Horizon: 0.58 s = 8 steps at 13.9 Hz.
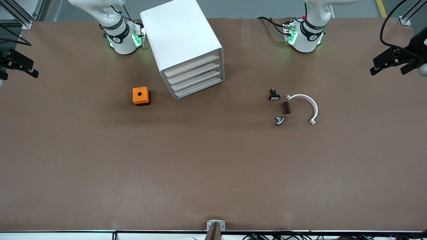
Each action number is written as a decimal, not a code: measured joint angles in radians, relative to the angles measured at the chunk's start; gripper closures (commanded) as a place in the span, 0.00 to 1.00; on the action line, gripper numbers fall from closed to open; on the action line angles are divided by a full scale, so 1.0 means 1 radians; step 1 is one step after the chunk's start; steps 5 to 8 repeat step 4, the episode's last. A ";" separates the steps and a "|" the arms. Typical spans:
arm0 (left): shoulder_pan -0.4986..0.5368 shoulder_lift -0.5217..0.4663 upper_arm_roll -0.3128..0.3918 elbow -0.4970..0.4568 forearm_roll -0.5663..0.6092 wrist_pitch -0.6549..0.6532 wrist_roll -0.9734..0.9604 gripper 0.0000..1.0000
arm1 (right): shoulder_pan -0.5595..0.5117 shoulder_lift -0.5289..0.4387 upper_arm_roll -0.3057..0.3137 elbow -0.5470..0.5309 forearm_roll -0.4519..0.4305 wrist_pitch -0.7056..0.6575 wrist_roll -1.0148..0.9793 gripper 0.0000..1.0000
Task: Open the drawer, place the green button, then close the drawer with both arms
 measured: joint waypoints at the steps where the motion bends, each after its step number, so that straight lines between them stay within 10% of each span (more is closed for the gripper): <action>1: 0.000 0.000 0.000 0.000 0.000 0.000 -0.002 0.00 | 0.000 0.000 0.000 0.000 -0.002 0.000 0.000 0.00; 8: 0.000 0.000 0.000 0.000 0.000 0.000 -0.004 0.00 | 0.000 0.000 -0.001 0.000 -0.003 -0.001 0.000 0.00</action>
